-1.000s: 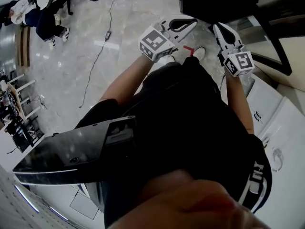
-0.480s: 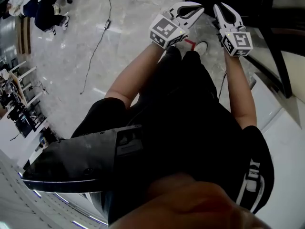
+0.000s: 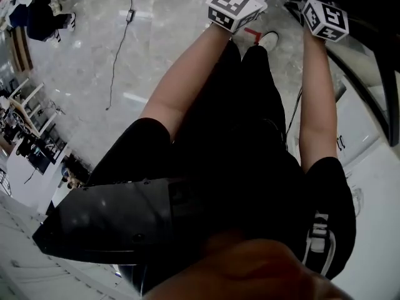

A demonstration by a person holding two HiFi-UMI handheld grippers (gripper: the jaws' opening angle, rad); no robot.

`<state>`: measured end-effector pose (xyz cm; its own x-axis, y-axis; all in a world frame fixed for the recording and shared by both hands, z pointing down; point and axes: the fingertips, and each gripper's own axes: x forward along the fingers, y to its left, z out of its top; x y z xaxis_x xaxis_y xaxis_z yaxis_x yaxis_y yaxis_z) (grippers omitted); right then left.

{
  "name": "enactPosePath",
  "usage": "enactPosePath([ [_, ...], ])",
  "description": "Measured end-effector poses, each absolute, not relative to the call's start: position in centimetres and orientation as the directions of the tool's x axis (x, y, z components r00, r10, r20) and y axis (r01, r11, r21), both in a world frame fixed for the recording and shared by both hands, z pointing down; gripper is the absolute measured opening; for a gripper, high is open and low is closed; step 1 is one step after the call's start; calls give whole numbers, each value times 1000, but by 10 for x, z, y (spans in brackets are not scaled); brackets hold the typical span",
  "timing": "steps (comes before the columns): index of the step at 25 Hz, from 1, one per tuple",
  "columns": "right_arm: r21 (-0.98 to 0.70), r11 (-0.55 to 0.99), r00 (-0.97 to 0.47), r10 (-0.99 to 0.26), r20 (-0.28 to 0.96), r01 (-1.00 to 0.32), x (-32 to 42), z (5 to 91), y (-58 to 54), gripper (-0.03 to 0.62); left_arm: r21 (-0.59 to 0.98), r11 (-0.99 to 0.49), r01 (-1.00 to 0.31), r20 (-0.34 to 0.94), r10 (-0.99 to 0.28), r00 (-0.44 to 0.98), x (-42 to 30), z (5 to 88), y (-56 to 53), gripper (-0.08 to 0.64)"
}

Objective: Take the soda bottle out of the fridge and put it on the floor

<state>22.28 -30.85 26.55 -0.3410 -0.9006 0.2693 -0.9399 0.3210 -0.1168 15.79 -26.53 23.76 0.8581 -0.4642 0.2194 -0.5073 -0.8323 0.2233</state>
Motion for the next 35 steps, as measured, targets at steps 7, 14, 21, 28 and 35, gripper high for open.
enactPosePath([
  [7, -56, 246, -253, -948, 192, -968, 246, 287, -337, 316, 259, -819, -511, 183, -478, 859, 165, 269, -275, 5],
  [14, -47, 230, -234, -961, 146, -972, 250, 294, -357, 316, 301, -803, -515, 158, -490, 857, 155, 303, -286, 5],
  [21, -13, 260, -259, -954, 151, -965, 248, 296, -366, 314, 288, -812, -508, 144, -488, 861, 156, 304, -285, 5],
  [28, 14, 285, -279, -948, 154, -958, 245, 298, -375, 313, 261, -827, -498, 123, -483, 867, 152, 301, -284, 5],
  [35, -10, 292, -290, -944, 160, -956, 228, 279, -343, 313, 226, -854, -469, 133, -450, 883, 137, 275, -260, 5],
])
